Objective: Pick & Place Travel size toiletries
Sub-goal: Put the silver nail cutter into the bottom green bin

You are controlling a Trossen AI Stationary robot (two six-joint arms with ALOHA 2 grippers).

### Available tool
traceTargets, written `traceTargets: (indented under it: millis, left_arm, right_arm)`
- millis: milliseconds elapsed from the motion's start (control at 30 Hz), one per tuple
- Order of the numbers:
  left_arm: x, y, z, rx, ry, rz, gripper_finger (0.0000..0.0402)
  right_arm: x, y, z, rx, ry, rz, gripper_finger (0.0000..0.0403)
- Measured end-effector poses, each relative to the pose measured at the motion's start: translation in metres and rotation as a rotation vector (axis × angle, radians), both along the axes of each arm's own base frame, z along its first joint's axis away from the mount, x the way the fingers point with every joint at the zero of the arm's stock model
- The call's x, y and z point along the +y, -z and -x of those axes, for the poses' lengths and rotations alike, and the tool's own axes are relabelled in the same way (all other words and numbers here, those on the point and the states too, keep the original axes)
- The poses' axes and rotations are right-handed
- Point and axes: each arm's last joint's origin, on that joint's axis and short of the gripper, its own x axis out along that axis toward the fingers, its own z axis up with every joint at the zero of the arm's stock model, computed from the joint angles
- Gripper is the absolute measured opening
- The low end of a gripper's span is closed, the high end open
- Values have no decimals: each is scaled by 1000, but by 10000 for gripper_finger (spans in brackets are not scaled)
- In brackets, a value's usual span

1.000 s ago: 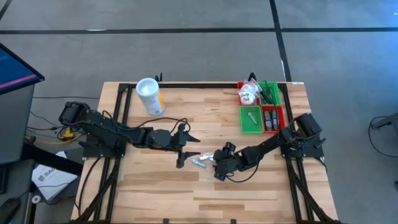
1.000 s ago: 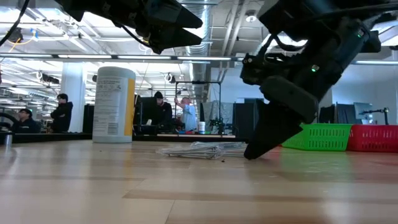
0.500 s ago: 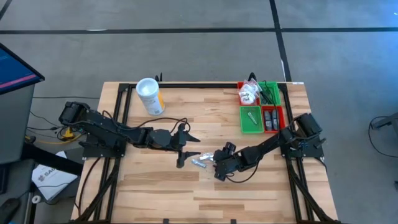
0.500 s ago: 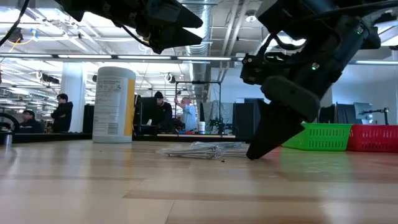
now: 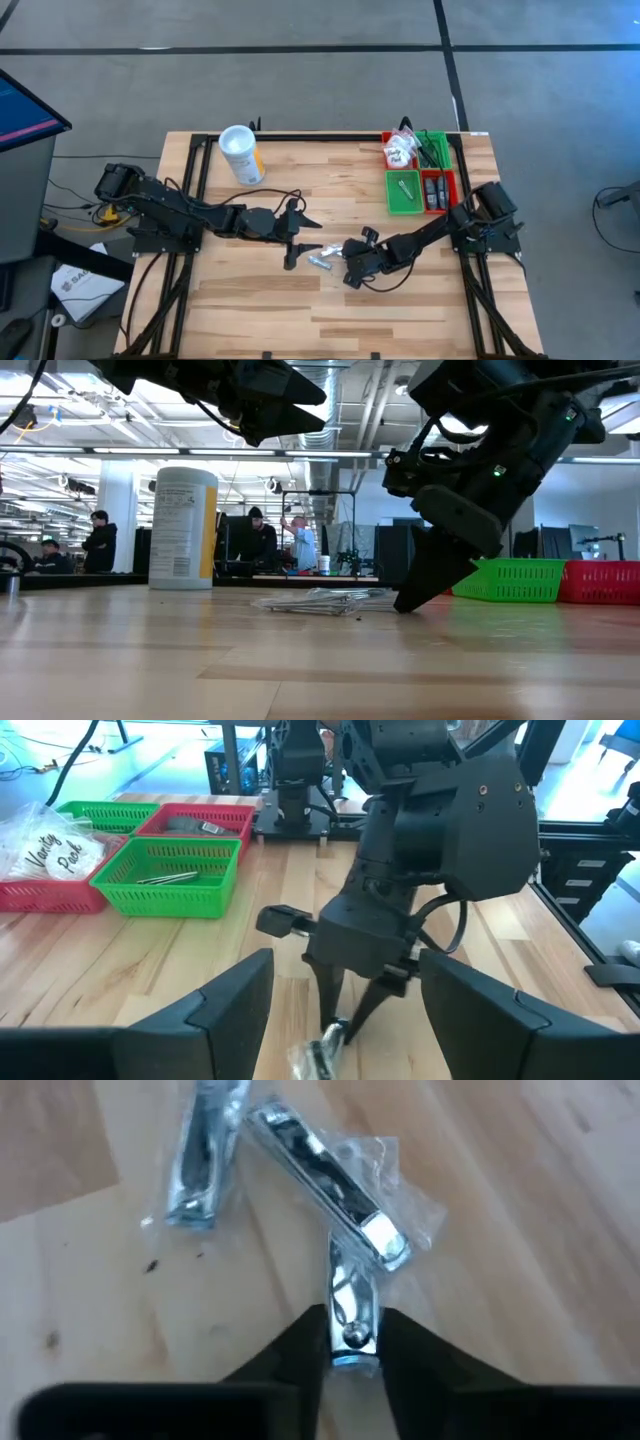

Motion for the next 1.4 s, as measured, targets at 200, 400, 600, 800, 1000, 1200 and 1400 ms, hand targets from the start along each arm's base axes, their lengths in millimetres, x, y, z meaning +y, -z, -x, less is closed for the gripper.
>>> traceTargets:
  millis: [200,400,600,800,1000,1200,1400]
  left_arm:
    - [0,0,0,0,0,0,241]
    - [0,0,0,0,0,0,241]
    - [0,0,0,1,0,0,241]
    - [0,0,0,2,0,0,241]
    - [0,0,0,4,0,-1,241]
    - [0,0,0,3,0,-1,241]
    - [0,0,0,3,0,0,241]
  right_arm:
    - [-2,0,-1,1,3,8,42]
    - [-1,-6,3,31,-15,2,42]
    - [2,-33,9,15,-29,6,42]
    - [-1,-59,19,-20,-32,8,42]
    - [-11,-75,39,28,94,54,42]
    - [-24,-84,59,75,280,112,42]
    - [-38,-89,76,136,438,177,42]
